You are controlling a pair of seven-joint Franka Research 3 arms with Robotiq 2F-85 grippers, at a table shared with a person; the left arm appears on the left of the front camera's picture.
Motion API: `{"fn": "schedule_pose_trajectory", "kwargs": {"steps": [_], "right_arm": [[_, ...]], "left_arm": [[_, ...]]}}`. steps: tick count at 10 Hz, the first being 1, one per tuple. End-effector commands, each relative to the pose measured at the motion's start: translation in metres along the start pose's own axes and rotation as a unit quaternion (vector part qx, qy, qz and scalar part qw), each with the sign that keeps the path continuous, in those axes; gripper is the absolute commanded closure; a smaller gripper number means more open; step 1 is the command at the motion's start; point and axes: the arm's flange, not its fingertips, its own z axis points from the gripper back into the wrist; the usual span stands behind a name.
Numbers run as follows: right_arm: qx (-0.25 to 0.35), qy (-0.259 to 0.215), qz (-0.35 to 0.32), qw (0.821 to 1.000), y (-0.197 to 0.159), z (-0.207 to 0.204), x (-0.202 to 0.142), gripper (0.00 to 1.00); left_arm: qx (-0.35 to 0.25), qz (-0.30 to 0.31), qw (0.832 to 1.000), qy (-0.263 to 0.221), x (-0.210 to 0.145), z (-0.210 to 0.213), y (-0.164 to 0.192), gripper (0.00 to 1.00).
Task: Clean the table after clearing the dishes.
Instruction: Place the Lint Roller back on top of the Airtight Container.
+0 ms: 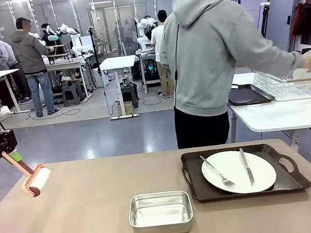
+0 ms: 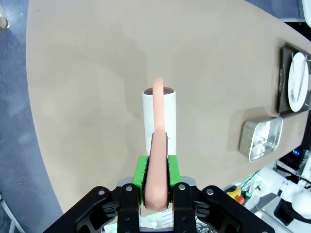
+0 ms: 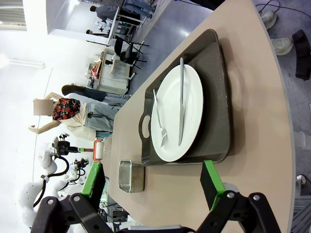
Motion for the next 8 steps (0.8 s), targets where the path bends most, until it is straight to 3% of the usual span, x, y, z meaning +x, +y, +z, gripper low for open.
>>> {"fn": "schedule_pose_trajectory", "kwargs": {"steps": [1,7,8], "right_arm": [[0.0,0.002,0.002,1.0,0.001,0.002,-0.002,0.0],[0.0,0.002,0.002,1.0,0.001,0.002,-0.002,0.0],[0.0,0.002,0.002,1.0,0.001,0.002,-0.002,0.0]], "left_arm": [[-0.004,-0.004,1.0,-0.004,0.002,0.003,0.0,0.78],[0.0,0.0,1.0,0.0,0.0,0.0,0.0,0.78],[0.014,-0.08,0.997,0.012,0.002,0.001,-0.024,0.78]]}}
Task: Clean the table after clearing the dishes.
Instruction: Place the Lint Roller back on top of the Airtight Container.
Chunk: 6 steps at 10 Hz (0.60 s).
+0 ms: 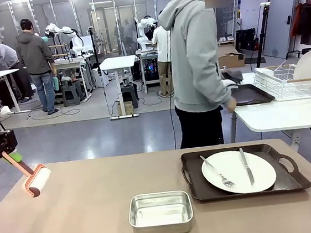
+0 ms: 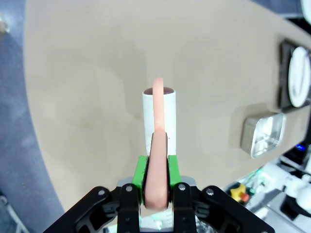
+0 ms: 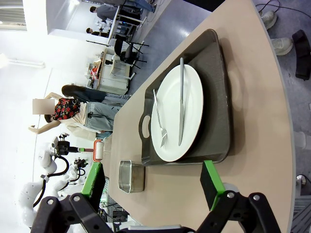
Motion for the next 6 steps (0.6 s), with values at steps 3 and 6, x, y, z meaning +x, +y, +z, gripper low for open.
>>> {"fn": "schedule_pose_trajectory", "kwargs": {"steps": [3,6], "right_arm": [[0.0,0.002,0.002,1.0,0.001,0.002,-0.002,0.0],[0.0,0.002,0.002,1.0,0.001,0.002,-0.002,0.0]], "left_arm": [[0.063,-0.285,0.955,0.041,-0.006,0.027,-0.115,0.78],[0.079,-0.461,0.881,0.074,-0.008,0.009,-0.229,0.78]]}}
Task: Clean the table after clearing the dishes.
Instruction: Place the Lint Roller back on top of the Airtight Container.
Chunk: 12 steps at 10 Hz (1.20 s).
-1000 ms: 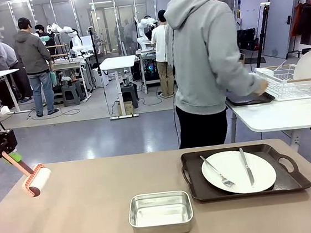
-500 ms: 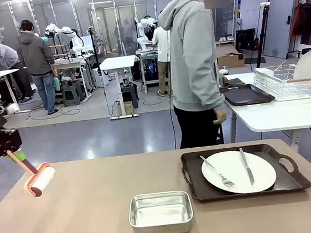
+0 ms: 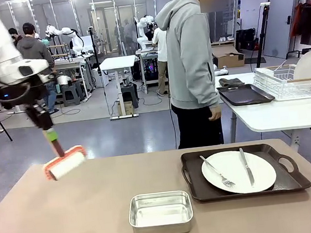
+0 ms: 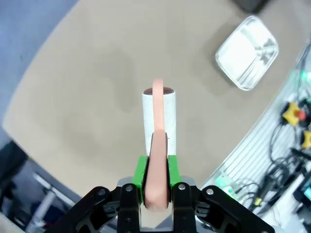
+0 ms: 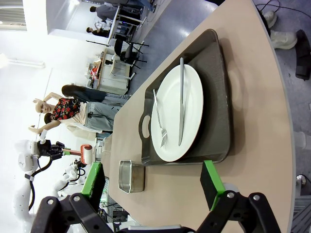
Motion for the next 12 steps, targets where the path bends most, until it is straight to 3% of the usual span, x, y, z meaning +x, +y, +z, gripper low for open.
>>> {"fn": "schedule_pose_trajectory", "kwargs": {"steps": [1,4,5,6,8,12], "right_arm": [[0.0,0.002,0.002,1.0,0.001,0.002,-0.002,0.0],[0.0,0.002,0.002,1.0,0.001,0.002,-0.002,0.0],[0.0,0.002,0.002,1.0,0.001,0.002,-0.002,0.0],[0.0,0.002,0.002,1.0,0.001,0.002,-0.002,0.0],[0.0,0.002,0.002,1.0,0.001,0.002,-0.002,0.0],[0.0,0.002,0.002,1.0,0.001,0.002,-0.002,0.0]], "left_arm": [[-0.005,-0.133,0.991,0.032,0.036,-0.016,-0.035,0.78],[-0.037,-0.292,0.954,0.051,0.092,-0.042,-0.119,0.78],[-0.023,-0.323,0.944,0.064,0.105,-0.049,-0.141,0.78],[-0.013,-0.34,0.938,0.072,0.114,-0.052,-0.157,0.78],[-0.032,-0.317,0.946,0.057,0.112,-0.063,-0.163,0.78],[-0.029,-0.322,0.944,0.062,0.117,-0.063,-0.165,0.78]]}}
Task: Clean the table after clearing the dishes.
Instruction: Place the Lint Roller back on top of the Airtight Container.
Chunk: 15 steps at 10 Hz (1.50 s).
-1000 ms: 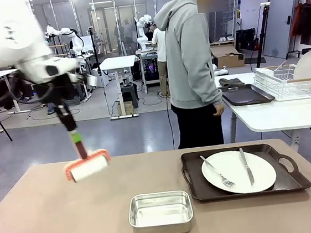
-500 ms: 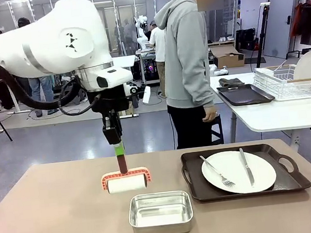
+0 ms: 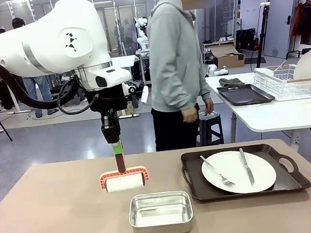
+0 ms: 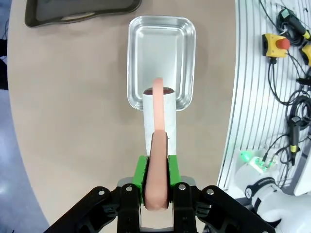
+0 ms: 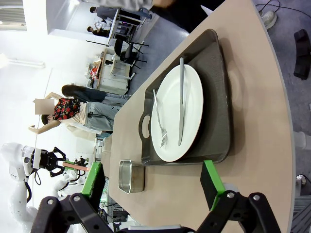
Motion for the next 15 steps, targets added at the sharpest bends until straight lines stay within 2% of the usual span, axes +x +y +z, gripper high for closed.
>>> {"fn": "schedule_pose_trajectory", "kwargs": {"steps": [1,3,6,11,15], "right_arm": [[0.0,0.002,0.002,1.0,0.002,0.002,-0.002,0.0],[0.0,0.002,0.002,1.0,0.002,0.002,-0.002,0.0],[0.0,0.002,0.002,1.0,0.002,0.002,-0.002,0.0],[0.0,0.002,0.002,1.0,0.002,0.002,-0.002,0.0],[0.0,0.002,0.002,1.0,0.002,0.002,-0.002,0.0]], "left_arm": [[-0.004,-0.014,1.0,-0.001,0.014,-0.003,-0.003,0.78],[0.001,-0.031,0.999,-0.008,0.048,-0.018,-0.008,0.78],[0.002,-0.048,0.999,0.01,0.08,-0.047,0.0,0.78],[-0.013,-0.066,0.998,0.018,0.096,-0.096,0.042,0.78],[-0.025,-0.054,0.997,0.04,0.096,-0.129,0.071,0.78]]}}
